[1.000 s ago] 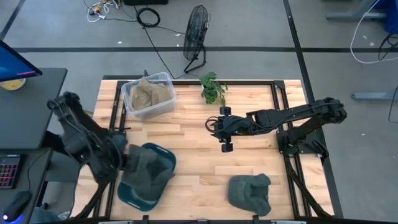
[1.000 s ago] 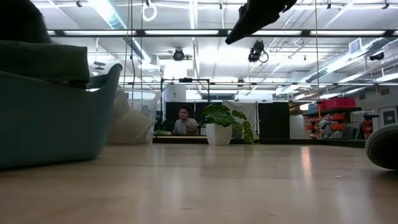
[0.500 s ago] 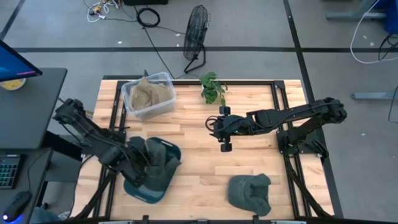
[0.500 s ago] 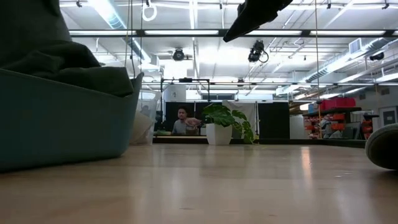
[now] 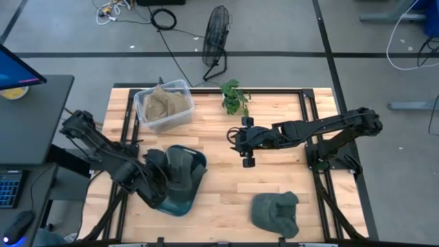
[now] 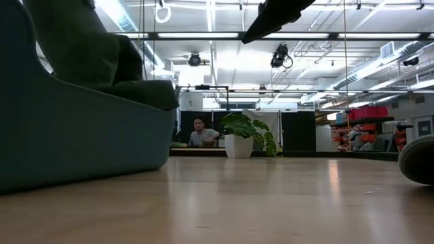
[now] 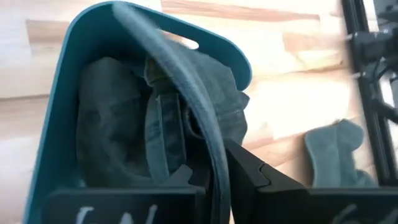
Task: Pick & Place hat
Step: Put the top gray cap into the blue bin, then put the gray cap into the blue bin
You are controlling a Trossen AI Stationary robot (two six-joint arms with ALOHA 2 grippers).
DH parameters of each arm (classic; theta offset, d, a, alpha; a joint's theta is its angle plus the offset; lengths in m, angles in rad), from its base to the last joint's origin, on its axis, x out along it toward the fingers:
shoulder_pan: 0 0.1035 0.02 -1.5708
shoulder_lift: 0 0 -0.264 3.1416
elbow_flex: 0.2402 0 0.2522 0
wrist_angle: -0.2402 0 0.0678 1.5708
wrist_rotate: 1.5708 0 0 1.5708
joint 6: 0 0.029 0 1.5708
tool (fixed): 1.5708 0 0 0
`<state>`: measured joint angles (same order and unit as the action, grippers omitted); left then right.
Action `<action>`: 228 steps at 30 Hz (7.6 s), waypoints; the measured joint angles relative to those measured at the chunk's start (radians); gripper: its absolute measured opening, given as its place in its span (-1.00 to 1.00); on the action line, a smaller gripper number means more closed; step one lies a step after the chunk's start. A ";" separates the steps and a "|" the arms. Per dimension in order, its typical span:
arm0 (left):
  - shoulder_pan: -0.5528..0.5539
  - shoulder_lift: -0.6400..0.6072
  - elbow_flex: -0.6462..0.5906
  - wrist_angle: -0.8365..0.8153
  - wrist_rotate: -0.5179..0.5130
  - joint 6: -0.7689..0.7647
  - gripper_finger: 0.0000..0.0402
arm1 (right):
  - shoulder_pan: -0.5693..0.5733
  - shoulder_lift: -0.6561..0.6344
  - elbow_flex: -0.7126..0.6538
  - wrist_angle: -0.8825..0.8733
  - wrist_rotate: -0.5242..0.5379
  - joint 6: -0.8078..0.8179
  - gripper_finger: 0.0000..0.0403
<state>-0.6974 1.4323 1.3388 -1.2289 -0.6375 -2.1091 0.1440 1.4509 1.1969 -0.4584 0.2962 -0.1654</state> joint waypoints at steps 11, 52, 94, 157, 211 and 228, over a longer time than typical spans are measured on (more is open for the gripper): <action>0.000 0.002 0.000 0.002 0.024 0.107 -0.38 | 0.000 0.000 0.000 0.086 -0.099 0.000 -0.07; 0.511 0.050 0.154 -0.322 0.405 0.578 -0.99 | -0.001 0.000 0.000 0.099 -0.106 0.059 -0.07; 0.329 0.058 -0.024 -0.340 0.379 0.236 -0.99 | -0.010 0.015 0.000 0.099 -0.106 0.079 -0.07; 0.565 0.062 0.155 0.211 0.228 1.083 -0.39 | 0.358 -0.034 -0.132 -0.389 -0.619 1.417 -0.07; 0.479 0.062 0.155 0.319 0.251 1.163 -0.31 | 0.541 0.280 -0.114 -0.309 -0.400 1.892 -0.21; 0.422 0.061 0.155 0.428 0.458 0.983 -0.31 | 0.494 0.283 0.098 -0.493 -0.289 0.995 -0.97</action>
<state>-0.2755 1.4937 1.4940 -0.8012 -0.1798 -1.1259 0.6378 1.7336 1.2946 -0.9518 0.0072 0.8300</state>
